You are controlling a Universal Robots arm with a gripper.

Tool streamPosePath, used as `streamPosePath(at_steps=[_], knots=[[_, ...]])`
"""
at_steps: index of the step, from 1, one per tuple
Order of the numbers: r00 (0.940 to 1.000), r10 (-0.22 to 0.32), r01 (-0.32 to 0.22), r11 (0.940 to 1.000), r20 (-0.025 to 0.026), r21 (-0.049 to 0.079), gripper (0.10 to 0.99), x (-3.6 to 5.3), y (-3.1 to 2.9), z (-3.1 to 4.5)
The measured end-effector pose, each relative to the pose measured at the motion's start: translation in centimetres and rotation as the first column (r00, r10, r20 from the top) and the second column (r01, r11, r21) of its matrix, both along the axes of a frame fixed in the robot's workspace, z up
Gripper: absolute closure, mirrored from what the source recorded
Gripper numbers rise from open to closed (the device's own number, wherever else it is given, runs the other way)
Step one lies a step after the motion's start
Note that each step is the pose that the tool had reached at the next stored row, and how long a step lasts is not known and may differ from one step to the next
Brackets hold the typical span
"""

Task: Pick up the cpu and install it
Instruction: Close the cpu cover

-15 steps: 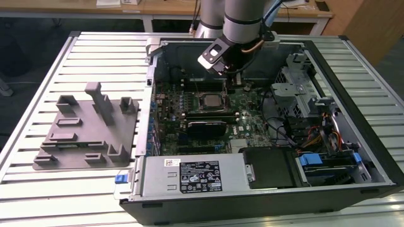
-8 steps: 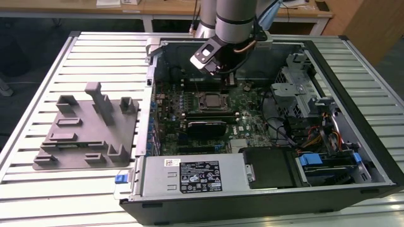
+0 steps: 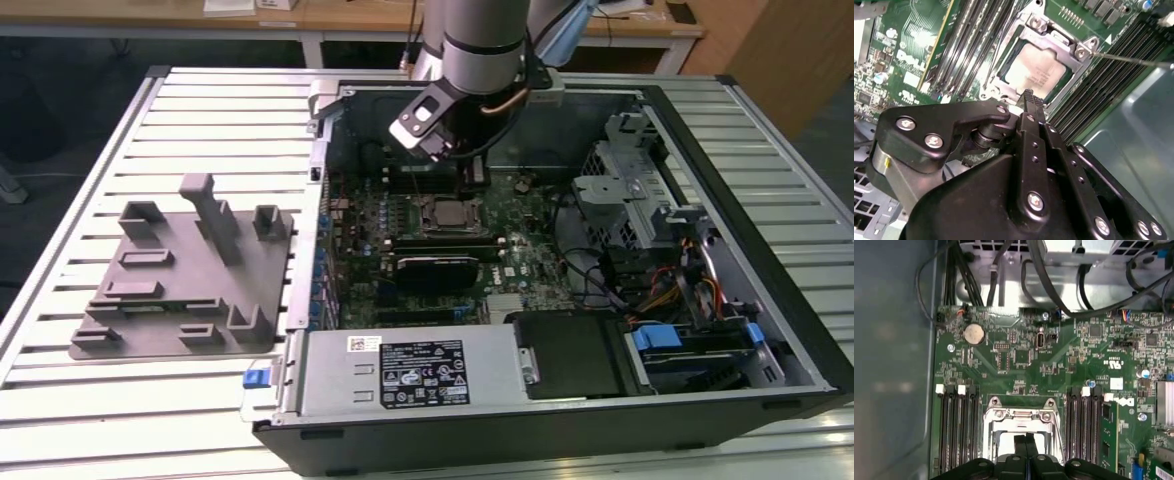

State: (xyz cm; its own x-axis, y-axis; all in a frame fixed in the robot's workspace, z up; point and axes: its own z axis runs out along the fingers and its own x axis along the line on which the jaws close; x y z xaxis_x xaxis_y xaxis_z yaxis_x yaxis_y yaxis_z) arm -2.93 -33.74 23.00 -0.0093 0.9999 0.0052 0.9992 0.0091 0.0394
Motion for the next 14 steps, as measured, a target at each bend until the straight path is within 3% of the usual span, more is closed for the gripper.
streamPosePath(at_steps=[9,14], knots=[[1.0000,0.000,0.000,1.0000,-0.0006,0.000,0.980,-0.98,0.00,-0.93],[1.0000,0.000,0.000,1.0000,-0.0006,0.000,0.980,-1.01,0.00,-0.98]])
